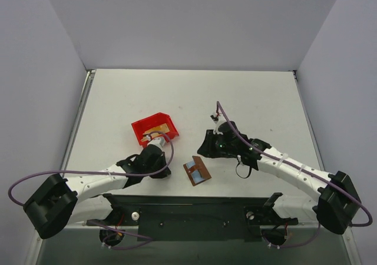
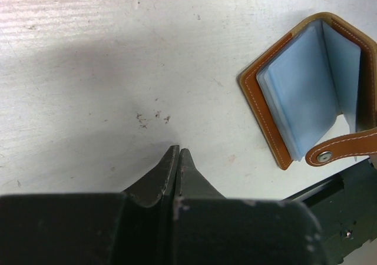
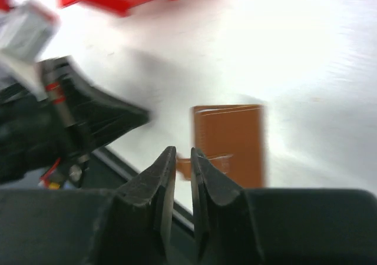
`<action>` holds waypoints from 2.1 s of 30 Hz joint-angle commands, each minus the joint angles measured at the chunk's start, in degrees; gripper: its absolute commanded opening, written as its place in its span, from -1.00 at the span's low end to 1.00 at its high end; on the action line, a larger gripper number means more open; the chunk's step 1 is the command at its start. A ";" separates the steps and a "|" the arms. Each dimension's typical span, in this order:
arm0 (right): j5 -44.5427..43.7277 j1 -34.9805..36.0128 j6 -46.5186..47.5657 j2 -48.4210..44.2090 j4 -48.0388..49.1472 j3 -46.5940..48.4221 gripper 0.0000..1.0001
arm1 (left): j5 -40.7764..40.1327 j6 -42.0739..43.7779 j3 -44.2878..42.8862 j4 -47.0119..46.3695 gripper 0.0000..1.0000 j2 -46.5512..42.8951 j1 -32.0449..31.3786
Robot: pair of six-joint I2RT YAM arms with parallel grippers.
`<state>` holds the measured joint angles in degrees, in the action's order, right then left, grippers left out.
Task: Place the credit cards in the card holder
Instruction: Close the card holder at the center of the board.
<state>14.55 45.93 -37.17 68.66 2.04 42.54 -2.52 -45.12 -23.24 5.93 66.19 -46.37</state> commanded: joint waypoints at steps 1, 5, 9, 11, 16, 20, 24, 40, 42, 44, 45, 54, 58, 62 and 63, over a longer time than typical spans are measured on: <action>-7.70 -4.88 0.69 1.64 -8.02 -2.11 -0.80 | -0.02 1.27 -2.77 0.04 -1.00 0.16 0.40; -0.41 -4.45 1.66 6.30 -4.07 -2.73 -0.92 | 0.06 1.27 -2.77 0.04 -1.00 0.08 0.40; 3.56 -1.47 2.10 11.39 -0.99 -1.77 -0.95 | 0.06 1.09 -2.77 0.13 -1.00 0.08 0.40; 4.08 0.56 2.71 12.98 -0.90 -0.63 -0.95 | 0.06 0.92 -2.77 0.13 -1.00 0.16 0.31; 4.70 3.64 2.54 17.81 -0.90 0.52 -0.95 | 0.06 1.00 -3.03 -0.05 -1.00 0.51 0.32; 2.68 4.34 2.45 20.89 -1.78 0.79 -0.98 | 0.15 1.44 -3.74 0.31 -1.00 0.60 0.40; 0.40 4.43 2.71 22.74 -4.15 1.49 -1.00 | 0.15 2.49 -5.93 0.92 -1.00 -0.10 0.40; 1.01 4.52 2.19 25.91 -4.42 2.37 -1.00 | 6.66 5.31 -11.03 -10.32 -1.00 7.54 -4.07; 1.27 4.52 2.19 25.82 -4.24 2.37 -1.00 | 6.83 4.87 -10.42 -11.29 -1.00 8.77 -4.52; 1.54 4.52 2.10 25.82 -4.15 2.37 -1.00 | 6.83 4.52 -9.80 -11.65 -1.00 9.48 -4.78; 1.63 4.52 2.10 25.73 -4.24 2.37 -1.00 | 6.83 4.43 -9.45 -11.65 -1.00 9.65 -4.96; 1.89 4.34 1.57 23.36 -3.98 2.37 -0.95 | 6.65 3.47 -6.20 -10.86 -1.00 10.89 -5.40; 2.06 3.90 1.22 23.09 -3.71 2.98 -0.92 | 6.57 3.29 -4.97 -10.42 -1.00 9.57 -5.92; 2.94 3.73 0.78 23.27 -2.75 3.25 -0.90 | 6.13 2.94 -3.74 -10.07 -1.00 9.30 -6.01; 3.21 3.64 0.61 22.83 -2.66 3.25 -0.88 | 5.95 2.59 -3.22 -10.59 -1.00 9.39 -6.10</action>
<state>18.94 49.91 -36.29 92.33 1.21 45.52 3.57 -41.71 -27.73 -3.20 76.79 -52.10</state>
